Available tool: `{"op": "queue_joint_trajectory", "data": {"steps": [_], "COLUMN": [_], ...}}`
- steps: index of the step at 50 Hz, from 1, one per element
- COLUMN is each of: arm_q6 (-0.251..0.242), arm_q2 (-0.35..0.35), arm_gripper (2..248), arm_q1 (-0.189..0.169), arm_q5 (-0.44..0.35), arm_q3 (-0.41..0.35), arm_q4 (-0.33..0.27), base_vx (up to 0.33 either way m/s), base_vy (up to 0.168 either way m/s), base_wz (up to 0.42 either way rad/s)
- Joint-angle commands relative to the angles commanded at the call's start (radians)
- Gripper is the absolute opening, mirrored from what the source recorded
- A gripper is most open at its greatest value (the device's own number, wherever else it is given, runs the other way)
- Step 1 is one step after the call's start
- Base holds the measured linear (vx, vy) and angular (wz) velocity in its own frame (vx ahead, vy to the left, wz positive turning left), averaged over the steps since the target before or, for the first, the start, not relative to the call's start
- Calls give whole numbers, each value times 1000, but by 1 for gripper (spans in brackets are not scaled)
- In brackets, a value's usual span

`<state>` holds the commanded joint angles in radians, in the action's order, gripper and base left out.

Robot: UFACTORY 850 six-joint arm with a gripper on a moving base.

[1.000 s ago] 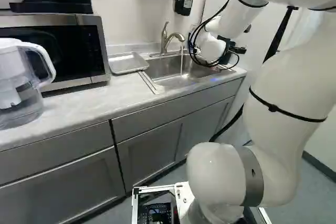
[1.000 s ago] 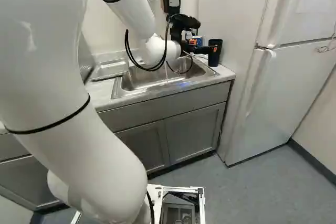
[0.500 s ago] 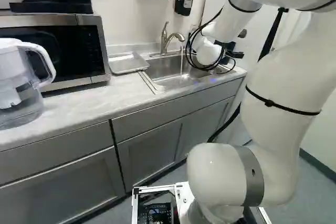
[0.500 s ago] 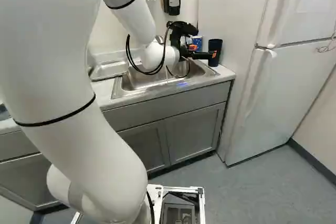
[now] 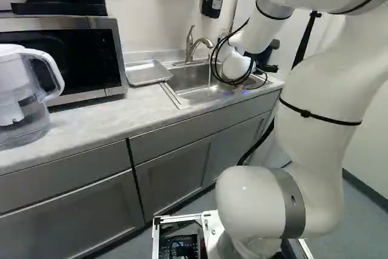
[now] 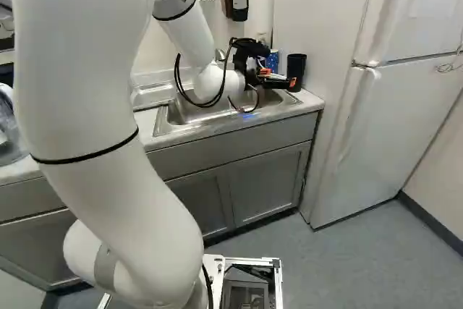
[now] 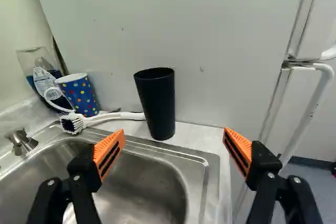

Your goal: Rinse the cup and place it in the tray

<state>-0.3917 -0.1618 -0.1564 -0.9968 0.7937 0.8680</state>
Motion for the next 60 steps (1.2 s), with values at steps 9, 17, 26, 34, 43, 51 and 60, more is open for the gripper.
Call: {"op": "queue_joint_trajectory", "data": {"steps": [9,17,26,34,43,51,60], "arm_q6": [0,0,0,0,0,0,0], "arm_q2": [-12,-29,-57,-86,-118,-145,-175], "arm_gripper": [247,247,247,247,247,247,247], "arm_q1": [12,21,25,28,31,33,31], "arm_q5": [-14,-23,-23,-23,-23,-23,-23], "arm_q3": [14,32,64,97,135,166,203], "arm_q4": [18,33,49,54,54,54,54], "base_vx": [0,0,0,0,0,0,0], "base_vy": [0,0,0,0,0,0,0], "base_wz": [0,0,0,0,0,0,0]}}
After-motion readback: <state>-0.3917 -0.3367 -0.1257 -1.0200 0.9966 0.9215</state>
